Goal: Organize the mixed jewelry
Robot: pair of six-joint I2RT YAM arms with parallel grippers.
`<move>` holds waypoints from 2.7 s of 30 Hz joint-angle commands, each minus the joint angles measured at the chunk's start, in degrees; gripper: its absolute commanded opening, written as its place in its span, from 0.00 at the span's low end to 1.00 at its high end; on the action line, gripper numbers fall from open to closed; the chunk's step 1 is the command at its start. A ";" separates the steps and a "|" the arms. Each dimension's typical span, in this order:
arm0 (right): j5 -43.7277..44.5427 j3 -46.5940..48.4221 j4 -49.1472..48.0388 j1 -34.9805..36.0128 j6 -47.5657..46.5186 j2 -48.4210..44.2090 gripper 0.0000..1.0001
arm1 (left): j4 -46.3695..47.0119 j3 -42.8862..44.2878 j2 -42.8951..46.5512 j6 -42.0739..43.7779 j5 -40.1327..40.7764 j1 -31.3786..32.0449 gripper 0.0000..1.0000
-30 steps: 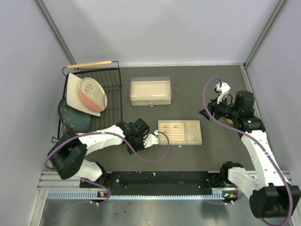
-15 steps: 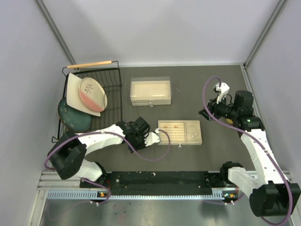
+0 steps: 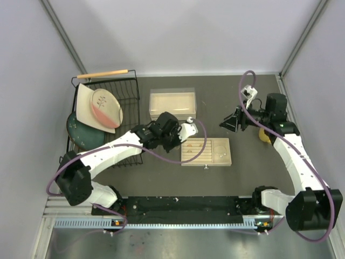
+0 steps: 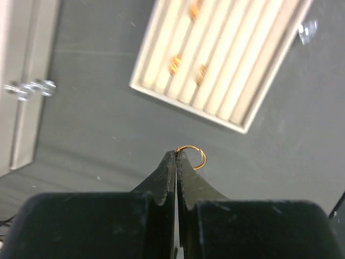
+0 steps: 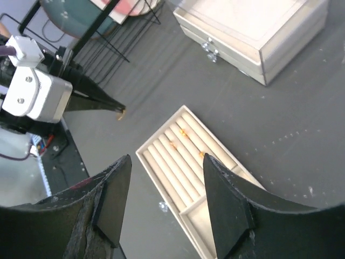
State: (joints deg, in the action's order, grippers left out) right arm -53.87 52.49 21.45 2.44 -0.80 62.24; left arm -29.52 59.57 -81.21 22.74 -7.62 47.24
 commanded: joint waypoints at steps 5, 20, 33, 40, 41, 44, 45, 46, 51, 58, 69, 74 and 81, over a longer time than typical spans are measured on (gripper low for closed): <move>-1.60 7.27 -5.28 10.29 3.70 6.48 0.57 | 9.82 8.46 0.97 -9.29 9.53 0.39 0.00; 4.91 14.13 -10.37 21.20 3.87 19.58 0.51 | 15.81 9.16 2.46 -12.90 16.58 2.24 0.00; 7.99 17.73 -10.55 25.33 3.61 24.68 0.47 | 16.34 9.16 2.90 -13.51 19.13 2.94 0.00; 8.69 18.09 -10.55 26.13 3.61 25.56 0.44 | 16.42 9.16 2.81 -13.51 19.57 3.03 0.00; 8.69 18.17 -10.55 26.13 3.61 25.57 0.44 | 16.42 9.16 2.81 -13.60 19.57 3.03 0.00; 8.60 18.44 -10.55 26.39 3.70 25.74 0.42 | 16.33 8.98 2.90 -13.43 19.66 3.12 0.00; 8.52 18.44 -10.64 26.30 3.70 25.83 0.42 | 16.33 8.98 2.90 -13.43 19.66 3.12 0.00; 8.51 18.53 -10.56 26.48 3.70 25.92 0.41 | 16.51 8.90 2.90 -13.51 19.66 3.12 0.00; 8.08 18.88 -10.55 26.65 3.87 26.44 0.37 | 16.60 8.98 2.72 -13.51 19.66 3.12 0.00; 7.99 18.79 -10.29 27.09 3.70 26.97 0.29 | 16.69 8.90 2.64 -13.43 19.75 3.12 0.00; 7.37 18.70 -10.20 27.45 3.52 27.32 0.10 | 17.04 8.28 2.64 -13.60 19.66 3.12 0.00; 7.63 18.35 -10.11 27.53 3.17 26.89 0.00 | 17.04 8.11 3.07 -13.78 19.92 3.12 0.00; 9.65 17.38 -8.10 27.62 1.50 24.52 0.00 | 18.00 7.14 6.06 -12.90 17.99 3.03 0.27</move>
State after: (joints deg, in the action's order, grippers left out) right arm -45.08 68.75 12.99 29.06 2.76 89.01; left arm -15.75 66.50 -79.94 10.15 11.75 50.06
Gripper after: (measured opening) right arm 0.007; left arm 0.197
